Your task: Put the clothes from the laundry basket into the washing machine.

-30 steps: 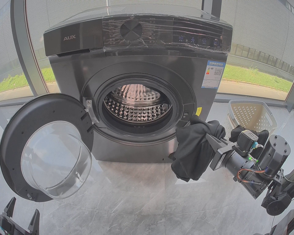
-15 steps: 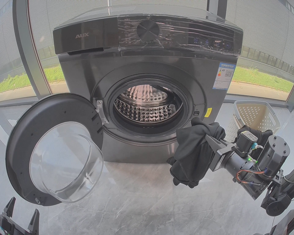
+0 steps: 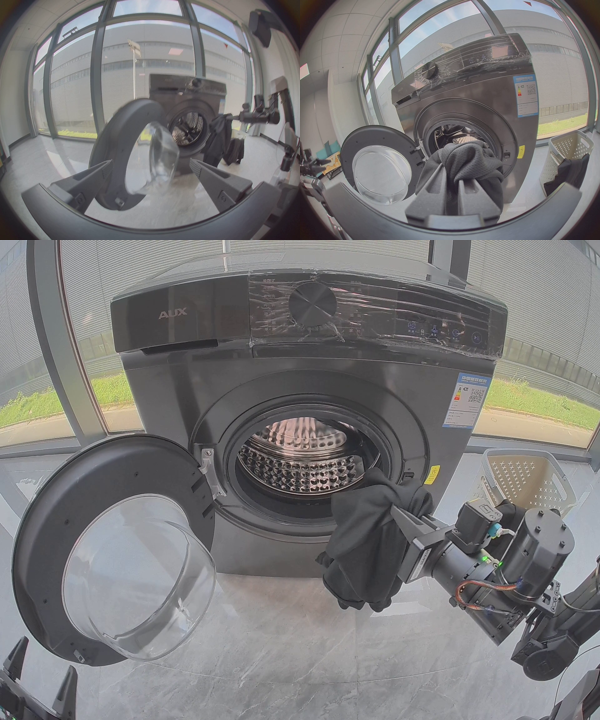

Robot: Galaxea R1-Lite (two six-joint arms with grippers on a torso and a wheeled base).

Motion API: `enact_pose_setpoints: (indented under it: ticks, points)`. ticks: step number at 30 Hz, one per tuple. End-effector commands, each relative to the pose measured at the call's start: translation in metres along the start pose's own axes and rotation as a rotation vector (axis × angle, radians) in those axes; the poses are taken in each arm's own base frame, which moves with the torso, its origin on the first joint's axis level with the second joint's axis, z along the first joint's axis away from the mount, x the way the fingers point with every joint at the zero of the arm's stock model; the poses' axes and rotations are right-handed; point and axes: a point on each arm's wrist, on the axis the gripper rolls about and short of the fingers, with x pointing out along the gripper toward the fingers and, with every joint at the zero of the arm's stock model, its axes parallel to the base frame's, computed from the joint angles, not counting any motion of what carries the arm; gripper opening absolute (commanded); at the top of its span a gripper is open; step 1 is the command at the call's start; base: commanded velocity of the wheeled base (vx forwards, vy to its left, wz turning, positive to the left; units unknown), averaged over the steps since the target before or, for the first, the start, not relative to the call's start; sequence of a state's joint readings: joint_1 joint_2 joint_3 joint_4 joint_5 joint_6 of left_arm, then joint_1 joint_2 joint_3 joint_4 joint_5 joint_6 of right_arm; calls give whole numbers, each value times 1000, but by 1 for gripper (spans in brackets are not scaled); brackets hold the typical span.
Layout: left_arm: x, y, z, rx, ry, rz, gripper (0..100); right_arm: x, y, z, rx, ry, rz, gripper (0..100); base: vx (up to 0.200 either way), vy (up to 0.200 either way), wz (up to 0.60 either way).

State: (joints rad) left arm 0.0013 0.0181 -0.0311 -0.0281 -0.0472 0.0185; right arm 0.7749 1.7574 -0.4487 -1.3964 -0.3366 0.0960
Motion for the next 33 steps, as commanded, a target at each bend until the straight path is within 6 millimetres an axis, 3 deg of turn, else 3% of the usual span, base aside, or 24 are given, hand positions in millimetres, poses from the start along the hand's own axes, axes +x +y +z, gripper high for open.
enact_pose_setpoints:
  ticks: [1, 2, 6, 7, 13, 18, 25, 27, 29, 33]
  points:
    - [-7, -3, 51, -11, -126, -133, 100, 17, 11, -3, 9, -14, 17, 0, 0, 0, 0]
    - [-7, -3, 51, -11, -126, -133, 100, 17, 11, -3, 9, -14, 17, 0, 0, 0, 0]
    - [33, -4, 58, 2, 113, -289, 100, 29, 16, -8, 9, -25, 40, 0, 0, 0, 0]
    - [33, -4, 58, 2, 113, -289, 100, 29, 16, -8, 9, -25, 40, 0, 0, 0, 0]
    - [87, -9, 69, 21, 183, -448, 100, 45, 25, 11, 33, -95, 92, 0, 0, 0, 0]
    - [110, -24, 75, -5, 202, -598, 100, 54, 28, 16, 35, -95, 93, 0, 0, 0, 0]
    - [165, -69, 73, -22, 300, -772, 100, 60, 27, 20, 41, -115, 84, 0, 0, 0, 0]
    - [168, -72, 72, -23, 307, -777, 100, 60, 27, 20, 41, -115, 84, 0, 0, 0, 0]
    - [189, -89, 65, -13, 329, -787, 100, 59, 26, 19, 41, -109, 80, 0, 0, 0, 0]
    - [211, -108, 58, -13, 306, -805, 100, 59, 26, 19, 41, -109, 79, 0, 0, 0, 0]
